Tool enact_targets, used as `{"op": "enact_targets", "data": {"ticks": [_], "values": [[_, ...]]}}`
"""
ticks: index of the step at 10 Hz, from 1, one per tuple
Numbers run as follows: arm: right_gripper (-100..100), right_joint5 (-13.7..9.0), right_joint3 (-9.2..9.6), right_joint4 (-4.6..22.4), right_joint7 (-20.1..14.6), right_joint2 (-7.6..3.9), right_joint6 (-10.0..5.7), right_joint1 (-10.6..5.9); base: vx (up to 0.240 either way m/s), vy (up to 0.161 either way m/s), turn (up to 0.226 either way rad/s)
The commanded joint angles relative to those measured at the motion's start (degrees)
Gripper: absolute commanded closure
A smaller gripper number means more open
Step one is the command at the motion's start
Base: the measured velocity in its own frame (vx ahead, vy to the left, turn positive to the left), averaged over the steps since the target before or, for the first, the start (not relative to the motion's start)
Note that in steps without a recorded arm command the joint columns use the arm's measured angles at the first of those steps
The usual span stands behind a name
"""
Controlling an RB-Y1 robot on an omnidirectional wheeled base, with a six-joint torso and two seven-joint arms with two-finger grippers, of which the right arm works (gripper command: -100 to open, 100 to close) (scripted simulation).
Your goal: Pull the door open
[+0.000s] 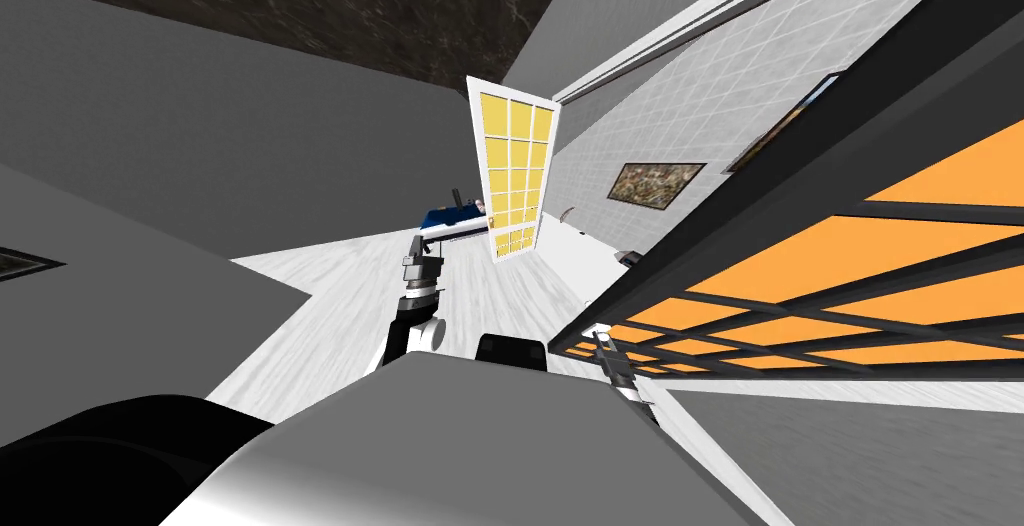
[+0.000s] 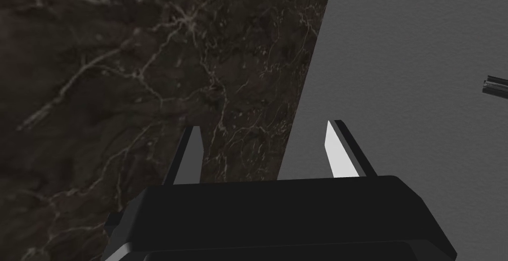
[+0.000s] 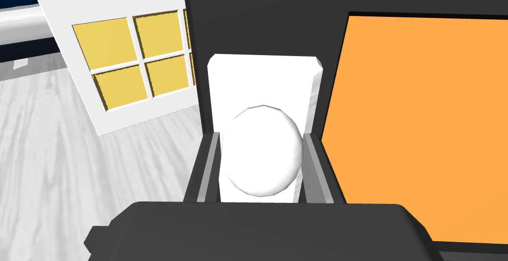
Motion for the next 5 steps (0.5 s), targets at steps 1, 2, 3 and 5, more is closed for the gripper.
{"op": "enact_targets", "data": {"ticks": [1,2,3,5], "values": [[100,0.41,0.32,0.79,-0.72,-0.23,-1.04,-0.2,-0.19,-0.056,0.143],[100,0.67,0.54,1.32,-1.19,-0.37,-1.58,-0.31,-0.223,-0.039,0.14],[100,0.93,0.77,1.86,-1.68,-0.51,-2.12,-0.43,-0.236,-0.026,0.125],[100,1.43,1.21,2.89,-2.61,-0.79,-3.16,-0.64,-0.21,-0.023,0.124]]}}
